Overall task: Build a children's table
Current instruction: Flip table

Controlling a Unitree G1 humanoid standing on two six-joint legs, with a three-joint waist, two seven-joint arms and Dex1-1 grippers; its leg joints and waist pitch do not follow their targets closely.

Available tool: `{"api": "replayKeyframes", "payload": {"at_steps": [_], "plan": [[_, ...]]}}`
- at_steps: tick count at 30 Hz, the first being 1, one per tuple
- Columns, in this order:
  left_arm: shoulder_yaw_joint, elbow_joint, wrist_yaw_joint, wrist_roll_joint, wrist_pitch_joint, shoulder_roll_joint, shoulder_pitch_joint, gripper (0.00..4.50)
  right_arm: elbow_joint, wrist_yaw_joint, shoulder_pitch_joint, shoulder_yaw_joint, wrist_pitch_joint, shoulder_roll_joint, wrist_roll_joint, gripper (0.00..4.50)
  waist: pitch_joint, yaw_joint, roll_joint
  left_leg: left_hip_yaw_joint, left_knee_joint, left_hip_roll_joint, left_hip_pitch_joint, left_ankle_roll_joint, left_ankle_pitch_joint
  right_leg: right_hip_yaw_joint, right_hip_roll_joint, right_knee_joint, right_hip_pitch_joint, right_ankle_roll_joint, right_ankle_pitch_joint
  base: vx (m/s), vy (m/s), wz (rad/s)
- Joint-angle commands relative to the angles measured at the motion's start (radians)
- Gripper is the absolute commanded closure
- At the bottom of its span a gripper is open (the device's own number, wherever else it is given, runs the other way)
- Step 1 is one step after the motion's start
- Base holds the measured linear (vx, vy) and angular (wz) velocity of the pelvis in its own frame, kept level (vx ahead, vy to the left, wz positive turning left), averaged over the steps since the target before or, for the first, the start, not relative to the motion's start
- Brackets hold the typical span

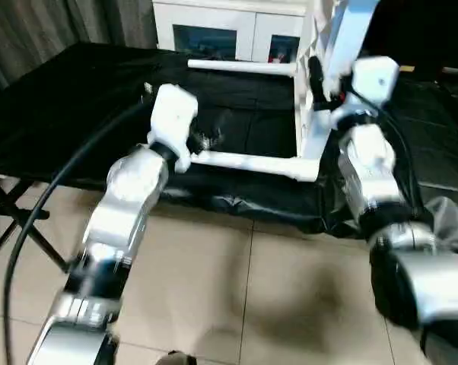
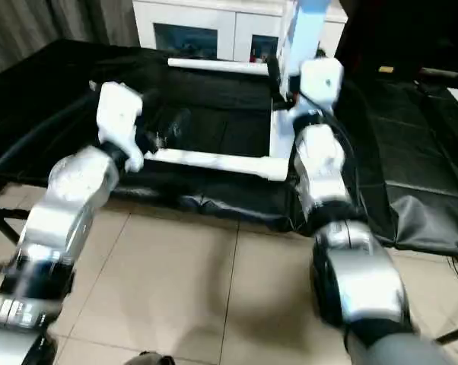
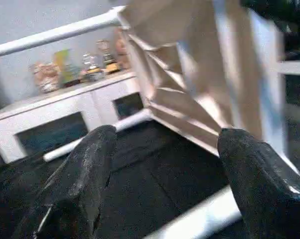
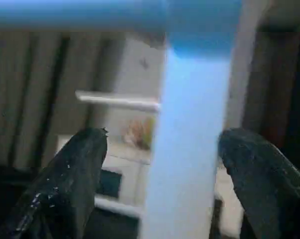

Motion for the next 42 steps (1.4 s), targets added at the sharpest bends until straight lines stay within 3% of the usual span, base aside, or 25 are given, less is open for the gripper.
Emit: {"api": "replayKeyframes", "payload": {"at_steps": [1, 3, 4, 5, 9, 12, 16, 19, 22, 23, 25, 26, 27, 28, 29, 30, 31, 32, 34, 36, 37, 39, 40, 41, 42], "plan": [[-0.020, -0.030, 0.000, 0.056, -0.066, 0.039, -0.021, 0.86, -0.128, 0.057, 0.064, 0.035, -0.029, 0.020, 0.032, 0.65, -0.085, 0.003, 0.005, -0.042, -0.069, 0.055, 0.056, 0.037, -0.191, 0.025, -0.042, -0.060, 0.027, -0.197, 0.112, 0.000, 0.000, 0.00], [-0.026, -0.014, 0.004, 0.087, -0.094, 0.059, -0.042, 0.69, -0.176, 0.065, 0.098, 0.048, -0.028, 0.023, 0.034, 0.62, -0.085, 0.001, 0.007, -0.042, -0.074, 0.057, 0.061, 0.018, -0.217, 0.024, -0.041, -0.062, 0.024, -0.200, 0.076, 0.000, 0.000, 0.00], [-0.033, 0.011, 0.002, 0.121, -0.129, 0.084, -0.074, 0.59, -0.227, 0.073, 0.134, 0.064, -0.024, 0.026, 0.033, 0.61, -0.084, 0.000, 0.007, -0.043, -0.076, 0.056, 0.061, 0.011, -0.228, 0.024, -0.041, -0.063, 0.023, -0.203, 0.059, 0.000, 0.000, 0.00], [-0.051, 0.054, -0.003, 0.183, -0.183, 0.126, -0.135, 0.52, -0.289, 0.083, 0.176, 0.085, -0.014, 0.031, 0.028, 0.61, -0.081, 0.003, 0.012, -0.042, -0.080, 0.057, 0.068, -0.008, -0.268, 0.025, -0.039, -0.071, 0.015, -0.195, 0.015, 0.000, 0.000, 0.00], [-0.099, 0.173, 0.024, 0.317, -0.276, 0.196, -0.256, 0.22, -0.362, 0.100, 0.217, 0.098, 0.030, 0.041, 0.027, 0.61, -0.072, -0.002, 0.017, -0.052, -0.096, 0.055, 0.069, -0.086, -0.401, 0.029, -0.043, -0.081, 0.009, -0.156, -0.126, 0.000, 0.000, 0.00], [-0.150, 0.298, 0.076, 0.414, -0.317, 0.237, -0.355, 0.02, -0.364, 0.100, 0.216, 0.105, 0.086, 0.050, 0.015, 0.61, -0.072, -0.008, 0.016, -0.054, -0.100, 0.054, 0.075, -0.125, -0.471, 0.033, -0.050, -0.084, 0.002, -0.156, -0.176, 0.000, 0.000, 0.00], [-0.219, 0.555, 0.207, 0.557, -0.372, 0.270, -0.562, 0.02, -0.366, 0.081, 0.209, 0.114, 0.147, 0.063, 0.002, 0.61, -0.078, -0.010, 0.013, -0.057, -0.096, 0.049, 0.066, -0.122, -0.432, 0.032, -0.052, -0.083, 0.006, -0.156, -0.150, 0.000, 0.000, 0.00], [-0.230, 0.614, 0.231, 0.581, -0.391, 0.272, -0.603, 0.02, -0.380, 0.078, 0.216, 0.120, 0.163, 0.066, 0.000, 0.61, -0.078, -0.010, 0.015, -0.058, -0.096, 0.050, 0.060, -0.113, -0.404, 0.030, -0.052, -0.079, 0.010, -0.165, -0.102, 0.000, 0.000, 0.00], [-0.145, 0.675, 0.221, 0.484, -0.380, 0.222, -0.620, 0.02, -0.414, 0.087, 0.228, 0.128, 0.223, 0.073, 0.009, 0.61, -0.080, -0.006, 0.014, -0.053, -0.090, 0.049, 0.061, -0.089, -0.362, 0.030, -0.051, -0.075, 0.010, -0.199, -0.025, 0.000, 0.000, 0.00], [-0.074, 0.686, 0.208, 0.391, -0.349, 0.179, -0.608, 0.02, -0.439, 0.096, 0.239, 0.133, 0.289, 0.077, 0.019, 0.61, -0.083, -0.005, 0.027, -0.052, -0.086, 0.047, 0.060, -0.080, -0.340, 0.030, -0.050, -0.069, 0.013, -0.212, 0.018, 0.000, 0.000, 0.00], [0.058, 0.606, 0.219, 0.221, -0.223, 0.095, -0.522, 0.02, -0.471, 0.114, 0.268, 0.149, 0.428, 0.080, 0.035, 0.61, -0.083, -0.001, 0.029, -0.050, -0.084, 0.048, 0.060, -0.061, -0.299, 0.025, -0.047, -0.058, 0.019, -0.259, 0.109, 0.000, 0.000, 0.00], [0.093, 0.572, 0.224, 0.168, -0.193, 0.070, -0.481, 0.02, -0.490, 0.125, 0.284, 0.152, 0.475, 0.084, 0.051, 0.61, -0.086, 0.000, 0.022, -0.048, -0.082, 0.046, 0.057, -0.039, -0.289, 0.022, -0.047, -0.060, 0.021, -0.274, 0.126, 0.000, 0.000, 0.00], [0.119, 0.475, 0.236, 0.116, -0.161, 0.038, -0.385, 0.02, -0.519, 0.128, 0.312, 0.154, 0.529, 0.087, 0.072, 0.61, -0.088, 0.004, 0.023, -0.047, -0.081, 0.050, 0.059, -0.018, -0.282, 0.023, -0.051, -0.058, 0.027, -0.290, 0.140, 0.000, 0.000, 0.00], [0.129, 0.420, 0.245, 0.089, -0.153, 0.021, -0.325, 0.02, -0.541, 0.129, 0.330, 0.155, 0.562, 0.089, 0.086, 0.61, -0.082, 0.002, 0.019, -0.048, -0.083, 0.049, 0.048, -0.001, -0.275, 0.023, -0.054, -0.062, 0.030, -0.290, 0.139, 0.000, 0.000, 0.00], [0.143, 0.302, 0.270, 0.061, -0.121, -0.004, -0.206, 0.02, -0.577, 0.143, 0.363, 0.167, 0.645, 0.085, 0.116, 0.61, -0.088, 0.003, 0.005, -0.046, -0.080, 0.048, 0.047, 0.020, -0.261, 0.023, -0.054, -0.066, 0.033, -0.282, 0.123, 0.000, 0.000, 0.00], [0.155, 0.209, 0.299, 0.044, -0.105, -0.022, -0.106, 0.02, -0.607, 0.151, 0.396, 0.181, 0.693, 0.081, 0.125, 0.61, -0.090, 0.003, -0.001, -0.048, -0.078, 0.053, 0.041, 0.046, -0.211, 0.023, -0.057, -0.061, 0.042, -0.286, 0.154, 0.000, 0.000, 0.00], [0.162, 0.166, 0.313, 0.036, -0.101, -0.030, -0.056, 0.02, -0.621, 0.153, 0.414, 0.188, 0.708, 0.079, 0.124, 0.61, -0.089, 0.007, 0.006, -0.049, -0.077, 0.053, 0.039, 0.051, -0.197, 0.021, -0.056, -0.057, 0.040, -0.281, 0.149, 0.000, 0.000, 0.00], [0.171, 0.128, 0.330, 0.034, -0.106, -0.037, -0.008, 0.02, -0.632, 0.151, 0.432, 0.198, 0.713, 0.074, 0.105, 0.61, -0.090, 0.008, 0.013, -0.047, -0.076, 0.056, 0.048, 0.050, -0.215, 0.023, -0.054, -0.067, 0.029, -0.263, 0.104, 0.000, 0.000, 0.00], [0.178, 0.097, 0.336, 0.034, -0.117, -0.041, 0.036, 0.02, -0.640, 0.150, 0.450, 0.210, 0.706, 0.068, 0.078, 0.61, -0.087, 0.007, 0.016, -0.047, -0.084, 0.059, 0.056, 0.009, -0.268, 0.024, -0.044, -0.077, 0.016, -0.236, 0.025, 0.000, 0.000, 0.00], [0.192, 0.045, 0.353, 0.074, -0.134, -0.042, 0.113, 0.02, -0.662, 0.171, 0.492, 0.227, 0.686, 0.058, 0.063, 0.61, -0.074, 0.008, 0.015, -0.051, -0.099, 0.062, 0.065, -0.058, -0.393, 0.027, -0.043, -0.092, 0.005, -0.195, -0.114, 0.000, 0.000, 0.00], [0.216, 0.006, 0.350, 0.073, -0.093, -0.064, 0.146, 0.02, -0.683, 0.166, 0.513, 0.219, 0.702, 0.065, 0.068, 0.61, -0.067, 0.009, 0.015, -0.053, -0.105, 0.064, 0.066, -0.073, -0.431, 0.028, -0.045, -0.097, 0.002, -0.179, -0.157, 0.000, 0.000, 0.00], [0.226, -0.028, 0.358, 0.065, -0.056, -0.078, 0.167, 0.02, -0.703, 0.164, 0.525, 0.214, 0.724, 0.069, 0.077, 0.61, -0.049, 0.008, 0.013, -0.063, -0.113, 0.059, 0.107, -0.145, -0.688, 0.028, -0.052, -0.132, -0.010, -0.101, -0.472, 0.000, 0.000, 0.00], [0.210, -0.055, 0.357, 0.074, -0.031, -0.076, 0.196, 0.02, -0.724, 0.166, 0.542, 0.218, 0.743, 0.076, 0.087, 0.61, -0.047, 0.007, 0.012, -0.067, -0.114, 0.056, 0.118, -0.153, -0.734, 0.026, -0.052, -0.141, -0.011, -0.081, -0.542, 0.000, 0.000, 0.00], [0.202, -0.069, 0.368, 0.077, -0.022, -0.074, 0.207, 0.02, -0.734, 0.161, 0.547, 0.219, 0.756, 0.079, 0.093, 0.61, -0.043, 0.000, 0.012, -0.076, -0.117, 0.054, 0.130, -0.155, -0.782, 0.016, -0.050, -0.156, 0.000, -0.055, -0.609, 0.000, 0.000, 0.00], [0.201, -0.071, 0.370, 0.078, -0.021, -0.073, 0.208, 0.02, -0.736, 0.160, 0.548, 0.219, 0.757, 0.079, 0.093, 0.61, -0.034, -0.006, 0.022, -0.082, -0.123, 0.053, 0.149, -0.162, -0.858, -0.005, -0.034, -0.168, 0.007, -0.044, -0.648, 0.000, 0.038, -0.19]]}}
